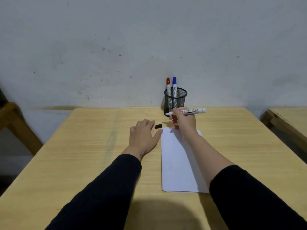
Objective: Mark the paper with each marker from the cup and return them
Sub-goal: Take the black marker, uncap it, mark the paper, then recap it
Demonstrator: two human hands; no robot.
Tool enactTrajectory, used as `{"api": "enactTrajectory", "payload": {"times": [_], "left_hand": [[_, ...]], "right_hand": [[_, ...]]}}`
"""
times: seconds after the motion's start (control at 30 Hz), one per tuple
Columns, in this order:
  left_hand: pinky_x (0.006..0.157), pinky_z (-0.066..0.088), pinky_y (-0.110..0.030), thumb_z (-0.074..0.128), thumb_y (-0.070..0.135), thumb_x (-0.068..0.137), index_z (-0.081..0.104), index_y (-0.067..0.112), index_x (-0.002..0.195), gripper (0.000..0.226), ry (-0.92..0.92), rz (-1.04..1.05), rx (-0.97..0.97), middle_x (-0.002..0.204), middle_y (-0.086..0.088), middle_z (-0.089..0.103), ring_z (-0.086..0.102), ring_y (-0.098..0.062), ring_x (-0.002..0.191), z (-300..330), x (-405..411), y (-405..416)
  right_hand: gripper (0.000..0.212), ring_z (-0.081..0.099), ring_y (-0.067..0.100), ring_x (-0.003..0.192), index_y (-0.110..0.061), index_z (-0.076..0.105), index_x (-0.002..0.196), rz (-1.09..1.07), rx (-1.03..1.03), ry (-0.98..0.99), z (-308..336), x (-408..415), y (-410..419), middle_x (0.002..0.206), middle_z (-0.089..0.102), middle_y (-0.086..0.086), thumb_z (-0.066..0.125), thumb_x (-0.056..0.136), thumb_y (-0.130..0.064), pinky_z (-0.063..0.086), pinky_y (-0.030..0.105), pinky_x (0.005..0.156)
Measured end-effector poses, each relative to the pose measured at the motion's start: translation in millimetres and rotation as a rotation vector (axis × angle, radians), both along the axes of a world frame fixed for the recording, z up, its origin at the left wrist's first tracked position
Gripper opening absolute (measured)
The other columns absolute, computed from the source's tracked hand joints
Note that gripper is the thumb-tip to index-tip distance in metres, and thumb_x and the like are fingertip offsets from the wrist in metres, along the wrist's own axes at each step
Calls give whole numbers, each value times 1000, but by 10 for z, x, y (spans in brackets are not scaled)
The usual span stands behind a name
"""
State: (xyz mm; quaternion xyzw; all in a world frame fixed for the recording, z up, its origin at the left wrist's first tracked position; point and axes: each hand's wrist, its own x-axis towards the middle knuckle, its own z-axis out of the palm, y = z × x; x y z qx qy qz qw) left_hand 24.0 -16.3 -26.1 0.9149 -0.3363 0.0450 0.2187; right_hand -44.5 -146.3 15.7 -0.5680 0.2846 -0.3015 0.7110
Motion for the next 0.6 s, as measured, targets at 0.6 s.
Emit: {"api": "enactTrajectory", "payload": {"times": [0.6], "left_hand": [[121, 1, -43, 36, 63, 88, 22, 19, 150, 77, 62, -30, 146, 161, 7, 17, 7, -11, 149, -94, 8, 12]], "right_hand": [[36, 54, 7, 40, 1, 68, 65, -44, -549, 279, -376, 166, 18, 41, 57, -4, 56, 85, -27, 45, 17, 48]]}}
